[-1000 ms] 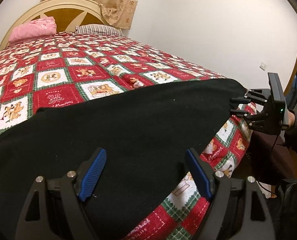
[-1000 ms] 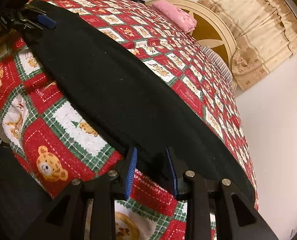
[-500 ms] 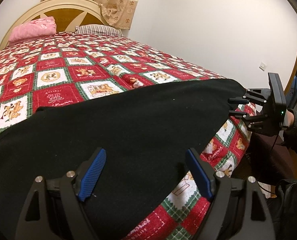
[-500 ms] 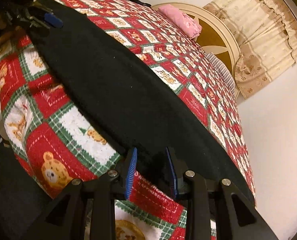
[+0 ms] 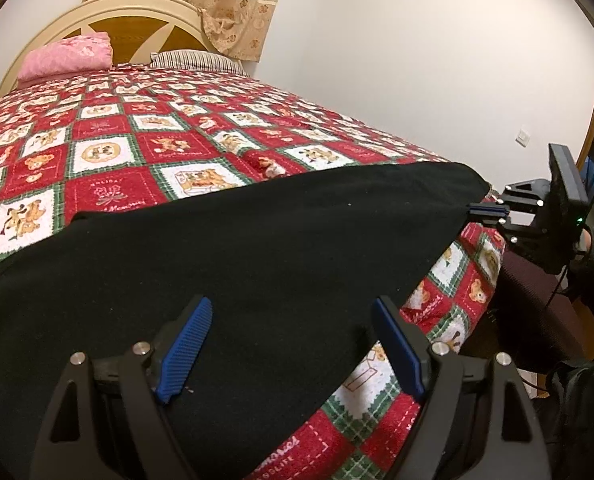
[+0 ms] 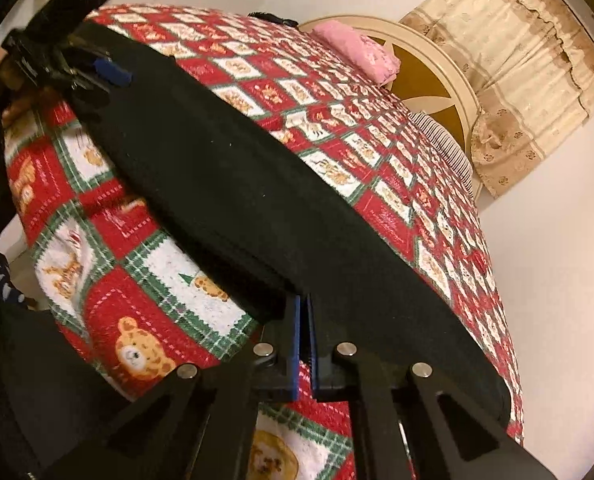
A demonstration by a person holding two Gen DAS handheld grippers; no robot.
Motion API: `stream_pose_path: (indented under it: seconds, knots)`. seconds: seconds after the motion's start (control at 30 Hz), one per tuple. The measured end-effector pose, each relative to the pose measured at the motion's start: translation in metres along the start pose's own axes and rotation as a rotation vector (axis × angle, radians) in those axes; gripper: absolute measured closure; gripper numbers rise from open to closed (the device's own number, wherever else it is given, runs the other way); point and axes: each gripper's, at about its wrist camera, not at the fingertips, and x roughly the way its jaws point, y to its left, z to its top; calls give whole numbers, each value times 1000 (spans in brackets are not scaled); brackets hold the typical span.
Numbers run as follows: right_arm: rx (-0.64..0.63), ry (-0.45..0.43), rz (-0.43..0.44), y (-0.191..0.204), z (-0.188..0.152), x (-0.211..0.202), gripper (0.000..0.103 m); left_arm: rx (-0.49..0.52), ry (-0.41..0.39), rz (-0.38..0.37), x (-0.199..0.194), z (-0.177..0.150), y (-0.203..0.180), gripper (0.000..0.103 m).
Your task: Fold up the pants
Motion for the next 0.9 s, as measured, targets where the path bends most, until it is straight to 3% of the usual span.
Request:
stream_pose_path:
  seconds: [0.17, 0.3, 0.47, 0.6, 0.67, 0.7, 0.73, 0.9]
  knots:
    - [-45, 67, 13, 13, -15, 25, 100, -6, -2, -10, 1, 1, 1, 18]
    - [-16, 51, 38, 6, -12, 19, 98, -7, -3, -14, 1, 0, 2, 18]
    - [133, 58, 43, -47, -20, 8, 98, -15, -4, -25, 2, -1, 3, 18]
    - [337, 49, -45, -119, -40, 4, 94, -16, -5, -26, 2, -1, 3, 18]
    - [459, 46, -69, -156, -53, 3, 67, -15, -4, -26, 2, -1, 3, 18]
    - [537, 52, -86, -179, -62, 4, 49, -15, -4, -25, 2, -1, 3, 18]
    - [580, 49, -104, -189, -67, 3, 44, -14, -4, -26, 2, -1, 3, 18]
    - [781, 95, -139, -243, -92, 21, 44, -14, -3, -24, 3, -1, 3, 18]
